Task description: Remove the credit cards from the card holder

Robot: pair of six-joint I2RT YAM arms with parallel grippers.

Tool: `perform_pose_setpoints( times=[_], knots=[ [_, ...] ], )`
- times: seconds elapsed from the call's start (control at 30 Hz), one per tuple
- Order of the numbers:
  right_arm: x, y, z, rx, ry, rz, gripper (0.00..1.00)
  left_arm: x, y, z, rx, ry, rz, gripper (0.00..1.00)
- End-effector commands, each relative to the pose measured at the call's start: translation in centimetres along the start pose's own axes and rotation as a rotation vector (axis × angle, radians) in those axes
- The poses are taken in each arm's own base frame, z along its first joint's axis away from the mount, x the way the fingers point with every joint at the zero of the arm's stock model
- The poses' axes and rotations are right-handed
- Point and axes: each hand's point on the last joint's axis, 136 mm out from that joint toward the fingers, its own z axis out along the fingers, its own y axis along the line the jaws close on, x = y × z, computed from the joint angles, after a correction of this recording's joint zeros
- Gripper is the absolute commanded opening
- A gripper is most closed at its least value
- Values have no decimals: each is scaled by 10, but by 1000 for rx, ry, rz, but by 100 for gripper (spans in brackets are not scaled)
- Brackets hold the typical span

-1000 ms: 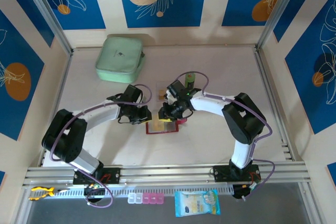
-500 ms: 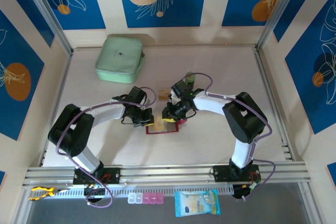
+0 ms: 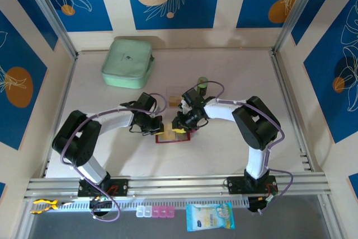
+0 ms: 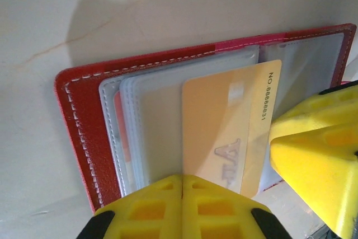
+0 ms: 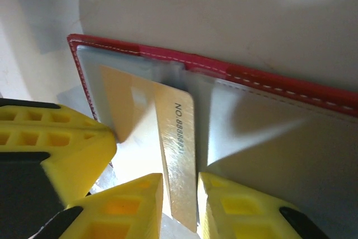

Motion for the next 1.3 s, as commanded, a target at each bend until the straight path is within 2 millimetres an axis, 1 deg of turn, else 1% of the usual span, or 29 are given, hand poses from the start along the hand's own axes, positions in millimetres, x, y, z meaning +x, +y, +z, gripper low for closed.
perform_pose_setpoints(
  times=[0.0, 0.17, 0.27, 0.53, 0.77, 1.0, 1.07, 1.27],
  knots=[
    [9, 4, 5, -51, 44, 15, 25, 6, 8, 5, -33, 23, 11, 4],
    [8, 12, 3, -104, 45, 23, 23, 8, 10, 6, -39, 31, 9, 4],
    [7, 11, 2, -103, 41, 21, 23, 8, 11, 6, -42, 31, 7, 4],
    [10, -9, 9, -19, 53, 48, 23, 9, 13, 6, -50, 33, 4, 4],
    [12, 1, 13, -70, 75, 38, 23, 9, 14, 6, -53, 31, 0, 4],
    [8, 9, 5, -126, 41, 31, 17, 9, 14, 6, -52, 30, -2, 4],
    [7, 11, 2, -141, 31, 30, 14, 9, 14, 6, -53, 30, 0, 4],
    [7, 4, -4, -114, 12, 31, 8, 8, 14, 4, -50, 24, -1, 4]
  ],
)
